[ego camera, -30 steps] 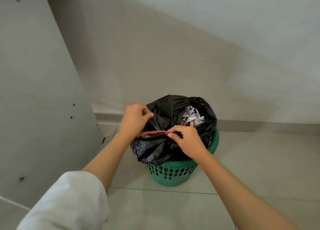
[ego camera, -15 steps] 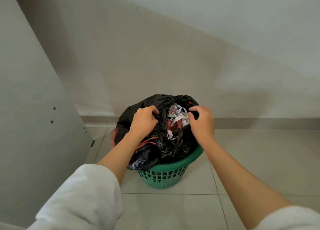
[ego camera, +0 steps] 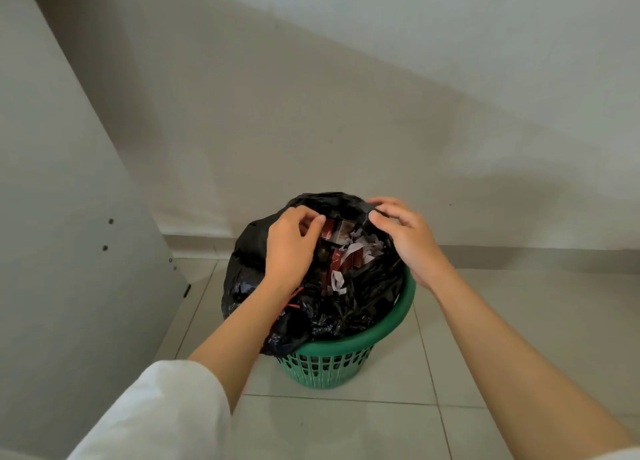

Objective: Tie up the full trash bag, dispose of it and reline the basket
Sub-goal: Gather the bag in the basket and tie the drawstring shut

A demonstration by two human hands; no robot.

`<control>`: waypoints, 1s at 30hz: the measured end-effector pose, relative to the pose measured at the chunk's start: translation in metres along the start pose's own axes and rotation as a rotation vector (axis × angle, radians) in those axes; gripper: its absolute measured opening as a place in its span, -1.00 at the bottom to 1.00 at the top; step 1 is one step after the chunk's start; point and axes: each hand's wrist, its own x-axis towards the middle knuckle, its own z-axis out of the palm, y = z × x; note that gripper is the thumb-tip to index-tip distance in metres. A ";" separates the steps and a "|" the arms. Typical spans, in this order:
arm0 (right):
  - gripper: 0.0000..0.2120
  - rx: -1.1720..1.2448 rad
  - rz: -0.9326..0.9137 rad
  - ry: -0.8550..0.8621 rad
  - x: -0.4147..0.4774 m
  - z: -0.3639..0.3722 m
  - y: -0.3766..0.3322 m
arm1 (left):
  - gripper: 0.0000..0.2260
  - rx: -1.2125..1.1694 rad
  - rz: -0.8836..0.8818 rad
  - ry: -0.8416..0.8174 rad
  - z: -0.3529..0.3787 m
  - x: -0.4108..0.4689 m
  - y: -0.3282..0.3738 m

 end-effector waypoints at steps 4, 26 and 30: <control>-0.92 -0.020 -0.056 -0.127 -0.015 0.000 -0.002 | -0.87 -0.254 -0.065 -0.080 0.011 0.002 0.021; -0.90 -0.146 -0.200 -0.044 -0.025 0.017 -0.027 | -0.87 0.144 0.408 -0.114 -0.029 0.008 0.024; -0.92 -0.255 -0.225 0.017 -0.019 0.018 -0.028 | -0.93 0.126 0.333 -0.269 -0.039 0.006 0.021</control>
